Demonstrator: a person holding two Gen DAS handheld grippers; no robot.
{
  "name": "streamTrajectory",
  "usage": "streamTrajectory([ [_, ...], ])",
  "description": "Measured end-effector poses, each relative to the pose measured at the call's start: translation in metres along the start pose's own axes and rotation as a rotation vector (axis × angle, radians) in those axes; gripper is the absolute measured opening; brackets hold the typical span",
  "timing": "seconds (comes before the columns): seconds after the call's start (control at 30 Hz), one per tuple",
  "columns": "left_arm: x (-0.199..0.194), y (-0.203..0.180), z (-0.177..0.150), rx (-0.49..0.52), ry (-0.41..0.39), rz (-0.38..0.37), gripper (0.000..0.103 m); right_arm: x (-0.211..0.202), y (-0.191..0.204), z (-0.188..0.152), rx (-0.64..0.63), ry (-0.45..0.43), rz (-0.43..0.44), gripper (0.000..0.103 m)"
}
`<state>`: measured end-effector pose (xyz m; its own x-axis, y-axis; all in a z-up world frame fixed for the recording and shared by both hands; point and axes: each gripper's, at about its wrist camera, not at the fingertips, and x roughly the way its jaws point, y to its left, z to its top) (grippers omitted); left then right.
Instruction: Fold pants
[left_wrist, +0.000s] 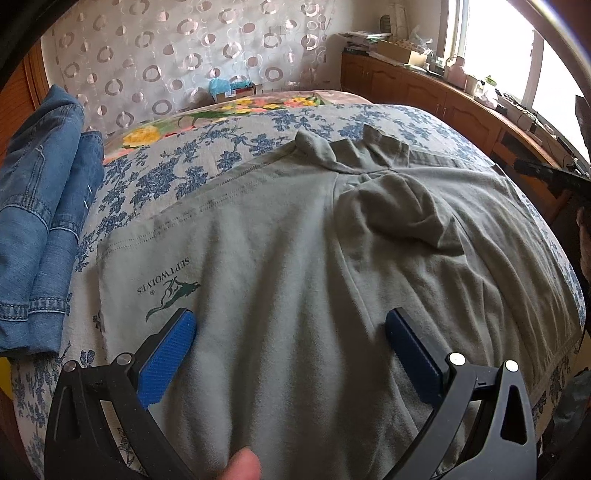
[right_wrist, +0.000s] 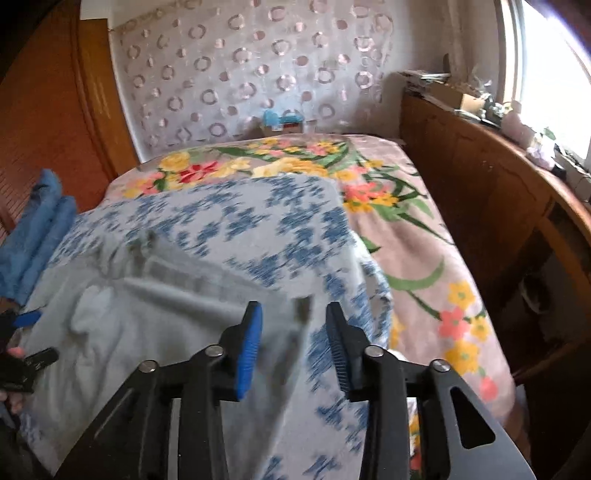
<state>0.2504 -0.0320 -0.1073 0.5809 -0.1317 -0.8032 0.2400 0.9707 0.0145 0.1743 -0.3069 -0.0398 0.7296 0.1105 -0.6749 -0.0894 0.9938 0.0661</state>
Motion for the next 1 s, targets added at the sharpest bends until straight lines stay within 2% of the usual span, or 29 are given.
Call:
streamTrajectory([
  [0.3,0.000,0.000,0.000,-0.002,0.001,-0.002,0.103,-0.019,0.042,-0.050,-0.091,0.076,0.099,0.041],
  [0.53,0.000,0.000,0.000,0.000,0.003,-0.003,0.103,-0.013,0.040,-0.058,-0.113,0.075,0.072,0.041],
  [0.67,-0.001,-0.002,-0.003,0.002,0.007,-0.004,0.103,-0.008,0.054,-0.062,-0.167,0.050,0.036,0.048],
  [0.8,-0.004,0.000,-0.005,-0.002,0.023,-0.004,0.103,-0.002,0.070,-0.061,-0.173,0.042,0.018,0.049],
  [0.9,-0.013,0.005,-0.007,0.001,0.022,-0.002,0.103,-0.002,0.070,-0.062,-0.165,0.041,0.039,0.051],
  [1.0,-0.034,0.019,-0.013,-0.021,-0.019,0.014,0.103,-0.001,0.070,-0.062,-0.176,0.040,0.032,0.051],
])
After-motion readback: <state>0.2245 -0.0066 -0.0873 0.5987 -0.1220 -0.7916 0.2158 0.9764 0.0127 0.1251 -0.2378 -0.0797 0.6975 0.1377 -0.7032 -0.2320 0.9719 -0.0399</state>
